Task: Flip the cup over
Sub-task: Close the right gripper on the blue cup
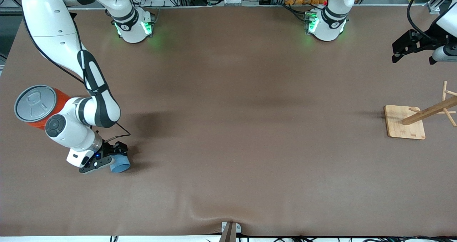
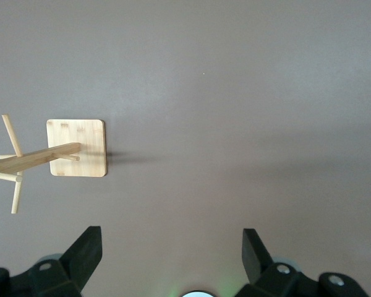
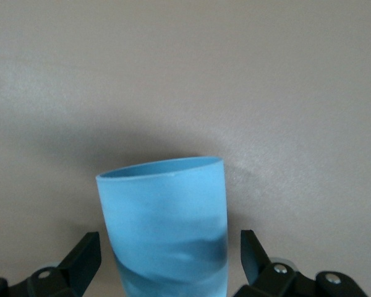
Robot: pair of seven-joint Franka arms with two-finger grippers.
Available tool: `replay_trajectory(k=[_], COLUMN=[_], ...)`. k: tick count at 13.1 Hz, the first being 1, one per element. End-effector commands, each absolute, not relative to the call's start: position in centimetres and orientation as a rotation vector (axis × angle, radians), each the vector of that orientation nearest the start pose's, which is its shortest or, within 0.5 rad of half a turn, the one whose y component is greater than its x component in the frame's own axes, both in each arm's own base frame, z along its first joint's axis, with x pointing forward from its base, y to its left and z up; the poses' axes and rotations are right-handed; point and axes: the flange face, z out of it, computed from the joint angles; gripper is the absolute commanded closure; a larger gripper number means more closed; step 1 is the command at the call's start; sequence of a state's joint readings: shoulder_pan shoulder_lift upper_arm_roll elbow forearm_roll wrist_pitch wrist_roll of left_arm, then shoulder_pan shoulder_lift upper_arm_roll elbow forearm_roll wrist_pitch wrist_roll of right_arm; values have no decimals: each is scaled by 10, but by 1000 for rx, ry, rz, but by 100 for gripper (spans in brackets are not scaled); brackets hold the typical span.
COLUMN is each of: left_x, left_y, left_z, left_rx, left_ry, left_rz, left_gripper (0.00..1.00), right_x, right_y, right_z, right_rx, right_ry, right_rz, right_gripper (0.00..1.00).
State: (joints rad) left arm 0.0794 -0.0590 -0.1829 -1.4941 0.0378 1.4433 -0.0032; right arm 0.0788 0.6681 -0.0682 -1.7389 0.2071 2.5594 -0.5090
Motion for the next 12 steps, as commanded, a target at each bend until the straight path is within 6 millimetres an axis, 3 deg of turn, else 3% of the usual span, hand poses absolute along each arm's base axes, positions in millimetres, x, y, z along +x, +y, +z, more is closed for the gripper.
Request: replay_trajectory(k=[1,12], left_x=[514,506], left_y=[-52,-56], left_z=[688,700], left_rx=[-3101,-3100], left_ry=[170,163], left_rz=[-29,-53], left_gripper=[0,0], right_x=[682,684], right_y=[11,11], right_z=[212,213], right_rx=[-3028,-3020], right_ry=[-554,-715], right_rz=[-320,-374], right_gripper=[0,0])
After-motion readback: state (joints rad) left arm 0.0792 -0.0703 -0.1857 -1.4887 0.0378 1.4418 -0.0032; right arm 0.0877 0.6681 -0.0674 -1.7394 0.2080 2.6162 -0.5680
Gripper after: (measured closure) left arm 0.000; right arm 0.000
